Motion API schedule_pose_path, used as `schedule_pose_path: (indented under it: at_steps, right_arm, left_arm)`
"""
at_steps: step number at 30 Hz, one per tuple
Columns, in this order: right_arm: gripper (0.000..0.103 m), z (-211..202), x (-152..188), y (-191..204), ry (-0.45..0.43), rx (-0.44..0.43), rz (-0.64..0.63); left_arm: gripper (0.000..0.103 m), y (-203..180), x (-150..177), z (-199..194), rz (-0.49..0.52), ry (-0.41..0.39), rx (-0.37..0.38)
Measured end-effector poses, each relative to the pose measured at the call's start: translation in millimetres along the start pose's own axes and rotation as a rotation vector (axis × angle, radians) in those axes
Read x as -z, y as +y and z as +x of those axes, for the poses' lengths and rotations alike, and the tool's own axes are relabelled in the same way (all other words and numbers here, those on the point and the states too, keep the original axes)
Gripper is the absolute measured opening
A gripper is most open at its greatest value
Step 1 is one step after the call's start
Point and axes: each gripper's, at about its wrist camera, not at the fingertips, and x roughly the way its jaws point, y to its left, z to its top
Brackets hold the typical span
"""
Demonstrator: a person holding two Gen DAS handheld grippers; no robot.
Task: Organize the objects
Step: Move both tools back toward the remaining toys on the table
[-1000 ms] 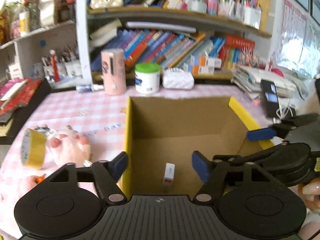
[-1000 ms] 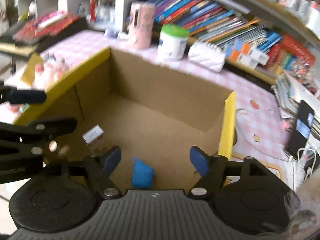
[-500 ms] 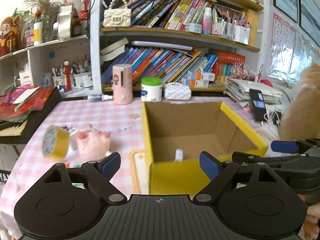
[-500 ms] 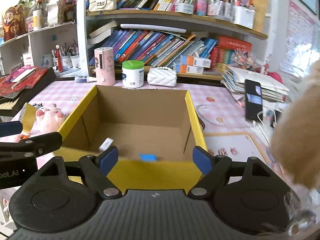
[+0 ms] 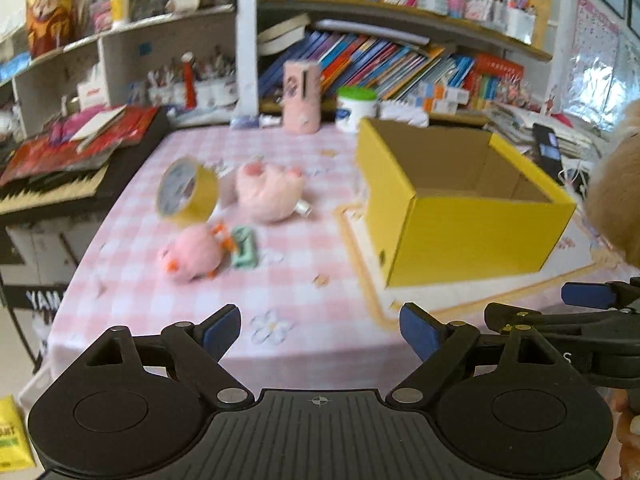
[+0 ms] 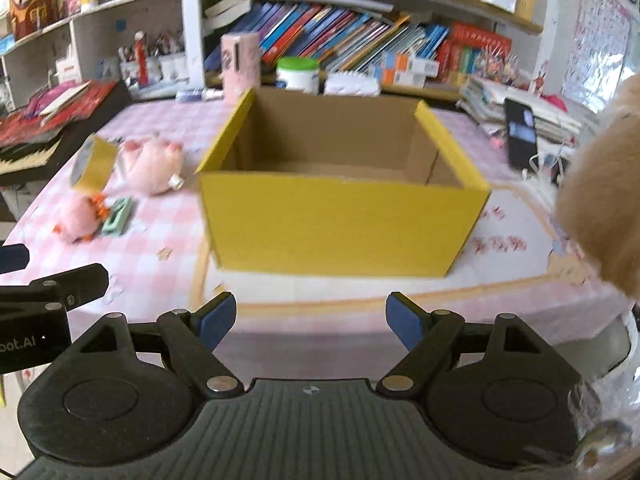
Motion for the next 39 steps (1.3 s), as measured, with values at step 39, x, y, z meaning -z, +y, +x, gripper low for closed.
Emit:
schedule_pose_path:
  at_steps: [39]
  right_arm:
    - [0.08, -9.4, 0.4, 138.2, -0.025, -0.152, -0.135]
  left_arm:
    - [0.089, 112.5, 25.3, -23.5, -0.115, 0.01, -0.127]
